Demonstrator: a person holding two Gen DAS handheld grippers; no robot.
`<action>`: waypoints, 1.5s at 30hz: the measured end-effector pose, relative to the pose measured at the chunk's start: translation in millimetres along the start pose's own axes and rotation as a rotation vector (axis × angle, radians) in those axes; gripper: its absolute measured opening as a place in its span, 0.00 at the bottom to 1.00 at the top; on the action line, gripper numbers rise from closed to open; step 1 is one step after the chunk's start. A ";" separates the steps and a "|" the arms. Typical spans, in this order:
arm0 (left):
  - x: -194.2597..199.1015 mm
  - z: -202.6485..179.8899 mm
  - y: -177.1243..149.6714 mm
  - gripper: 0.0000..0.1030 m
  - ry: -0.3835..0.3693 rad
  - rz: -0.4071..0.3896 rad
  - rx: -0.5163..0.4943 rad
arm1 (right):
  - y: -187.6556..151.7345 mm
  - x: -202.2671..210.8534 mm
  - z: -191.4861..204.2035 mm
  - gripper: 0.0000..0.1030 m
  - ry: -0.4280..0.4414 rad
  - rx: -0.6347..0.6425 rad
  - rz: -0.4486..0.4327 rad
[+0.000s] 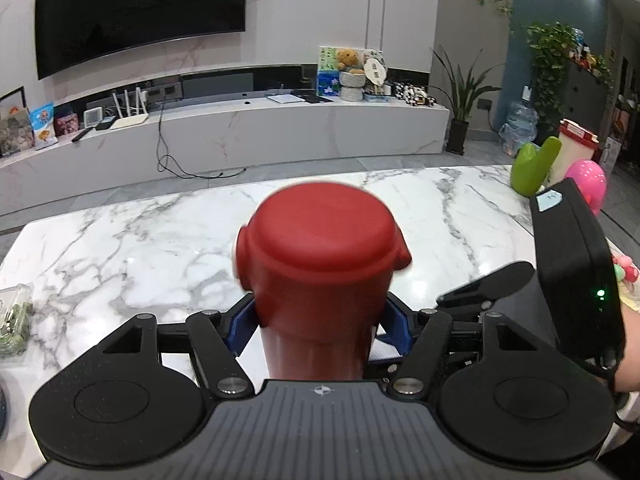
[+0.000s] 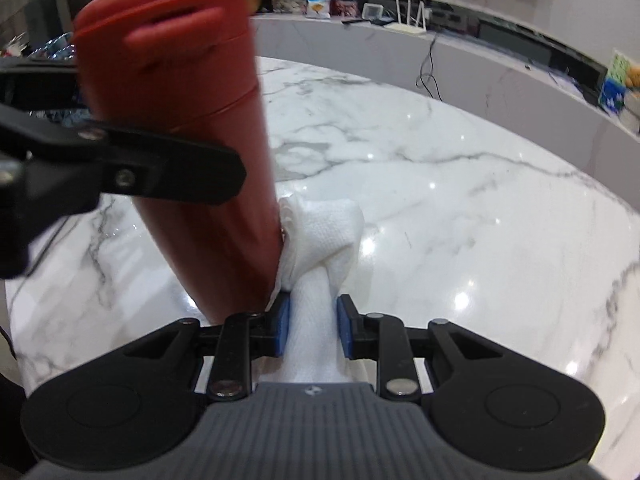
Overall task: Clean container
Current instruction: 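Wipe the red bottle body near its handle with the right tool's cloth, then rub the cloth in the right tool up and down the red bottle body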
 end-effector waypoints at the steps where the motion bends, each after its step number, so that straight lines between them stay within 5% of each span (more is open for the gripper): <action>1: -0.3 -0.2 0.2 0.61 0.002 -0.002 -0.001 | 0.1 1.0 1.0 0.27 -0.001 -0.005 0.007; 9: -3.0 1.3 2.2 0.61 -0.012 -0.006 -0.022 | -10.2 11.0 -6.1 0.27 0.012 -0.058 -0.014; 21: -0.7 -1.5 -3.9 0.73 0.032 0.008 0.025 | 7.7 44.1 -28.2 0.27 -0.033 -0.095 -0.227; 25: 4.3 -1.8 -7.8 0.73 0.051 0.018 0.061 | 10.4 56.7 -23.1 0.27 -0.021 -0.033 -0.305; 30: 8.2 -6.5 -8.3 0.61 0.043 0.014 0.015 | 7.3 71.1 -8.1 0.27 -0.008 0.087 -0.337; 45: 5.9 5.2 -7.2 0.61 -0.054 0.040 -0.101 | -3.9 52.4 4.2 0.27 -0.017 0.175 -0.232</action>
Point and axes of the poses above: each gripper's, at about its wrist camera, not at the fingertips, and x roughly against the way its jaws point, z to its left, y to its top, the point moved 1 cm from there along -x, roughly the way its jaws point, and after that the axes turned 4 degrees about z, right-handed, at the moved point
